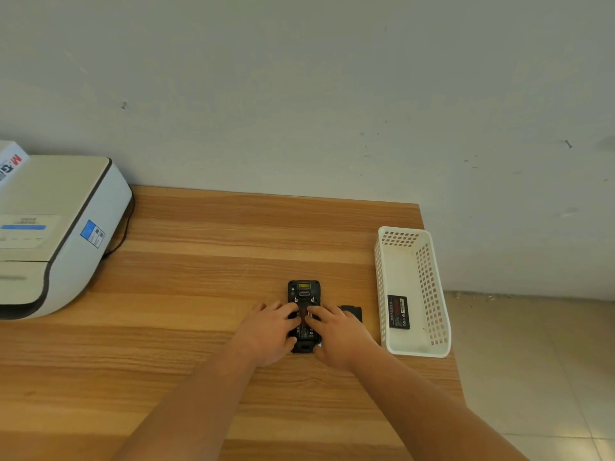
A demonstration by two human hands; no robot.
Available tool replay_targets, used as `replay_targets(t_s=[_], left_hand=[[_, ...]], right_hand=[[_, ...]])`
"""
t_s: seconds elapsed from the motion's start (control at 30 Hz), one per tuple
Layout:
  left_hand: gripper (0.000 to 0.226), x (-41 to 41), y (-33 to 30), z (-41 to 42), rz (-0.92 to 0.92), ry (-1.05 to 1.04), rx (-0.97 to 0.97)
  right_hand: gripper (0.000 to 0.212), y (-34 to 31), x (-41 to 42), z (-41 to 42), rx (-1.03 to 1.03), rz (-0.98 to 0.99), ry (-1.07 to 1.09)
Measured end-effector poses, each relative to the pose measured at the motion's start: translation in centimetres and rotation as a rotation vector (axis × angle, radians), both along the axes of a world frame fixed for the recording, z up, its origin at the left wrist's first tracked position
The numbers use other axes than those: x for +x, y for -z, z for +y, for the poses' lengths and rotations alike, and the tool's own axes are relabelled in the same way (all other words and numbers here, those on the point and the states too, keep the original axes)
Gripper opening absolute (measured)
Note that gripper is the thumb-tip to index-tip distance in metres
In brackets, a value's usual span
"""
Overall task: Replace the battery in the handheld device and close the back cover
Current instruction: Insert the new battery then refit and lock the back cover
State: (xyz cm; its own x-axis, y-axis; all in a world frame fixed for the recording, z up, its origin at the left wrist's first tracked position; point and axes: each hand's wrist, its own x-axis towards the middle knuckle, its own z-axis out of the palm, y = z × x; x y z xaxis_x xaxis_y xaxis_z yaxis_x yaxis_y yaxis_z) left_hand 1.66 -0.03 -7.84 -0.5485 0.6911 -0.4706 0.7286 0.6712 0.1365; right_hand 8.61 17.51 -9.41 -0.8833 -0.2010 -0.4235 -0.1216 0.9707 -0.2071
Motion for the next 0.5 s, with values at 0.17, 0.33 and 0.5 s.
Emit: replay_targets(t_s=[0.17,0.33,0.5], left_hand=[[0.053,0.0,-0.3,0.0,-0.020,-0.011,-0.010],[0.053,0.3,-0.8,-0.4,-0.041,-0.170,0.079],[0.060,0.4,-1.0,-1.3,-0.025,-0.283,0.018]], right_hand=[[0.062,-0.7,-0.3,0.2,-0.053,-0.015,0.058],[0.057,-1.9,-1.5,2.2,-0.042,-0.023,0.337],[0.071,-1.4,-2.1,3.4,0.186,-0.161,0.217]])
